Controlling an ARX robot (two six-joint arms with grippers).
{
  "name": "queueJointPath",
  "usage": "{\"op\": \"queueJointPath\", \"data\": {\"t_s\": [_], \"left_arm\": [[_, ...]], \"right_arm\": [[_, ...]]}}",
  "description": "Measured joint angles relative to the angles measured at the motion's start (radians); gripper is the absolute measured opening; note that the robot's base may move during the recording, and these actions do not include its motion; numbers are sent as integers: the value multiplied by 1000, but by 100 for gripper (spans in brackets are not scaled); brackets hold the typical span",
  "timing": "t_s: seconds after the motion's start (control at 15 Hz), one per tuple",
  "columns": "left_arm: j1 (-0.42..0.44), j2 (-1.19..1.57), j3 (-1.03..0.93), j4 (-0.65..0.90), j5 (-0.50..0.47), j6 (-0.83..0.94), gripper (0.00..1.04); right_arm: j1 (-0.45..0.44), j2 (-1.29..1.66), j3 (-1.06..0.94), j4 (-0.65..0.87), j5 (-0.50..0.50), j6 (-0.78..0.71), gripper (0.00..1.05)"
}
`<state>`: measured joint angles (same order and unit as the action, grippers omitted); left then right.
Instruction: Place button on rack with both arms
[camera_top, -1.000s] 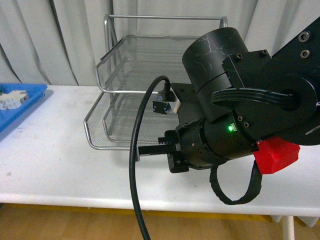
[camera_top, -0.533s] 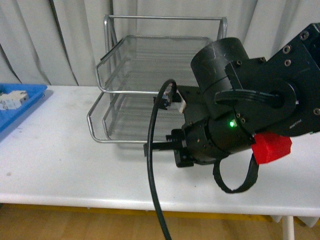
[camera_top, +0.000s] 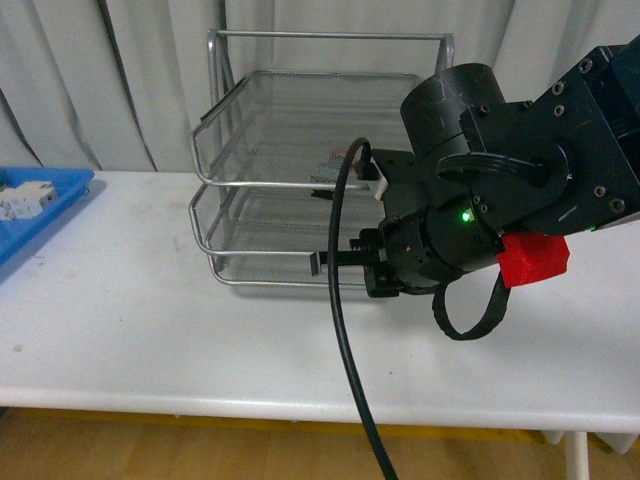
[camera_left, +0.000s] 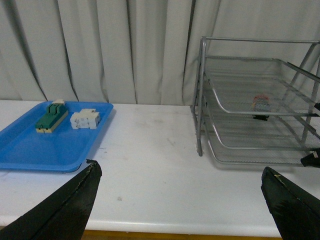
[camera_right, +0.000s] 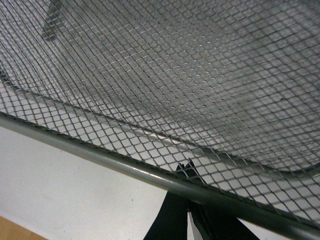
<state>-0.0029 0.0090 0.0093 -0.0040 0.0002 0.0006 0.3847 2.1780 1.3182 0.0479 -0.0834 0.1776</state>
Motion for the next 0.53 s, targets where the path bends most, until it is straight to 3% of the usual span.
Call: {"op": "queueJointPath", "data": {"t_s": [0.53], "left_arm": [[0,0,0,0,0,0,98]], "right_arm": [[-50,48,82,7,11,-37,2]]}}
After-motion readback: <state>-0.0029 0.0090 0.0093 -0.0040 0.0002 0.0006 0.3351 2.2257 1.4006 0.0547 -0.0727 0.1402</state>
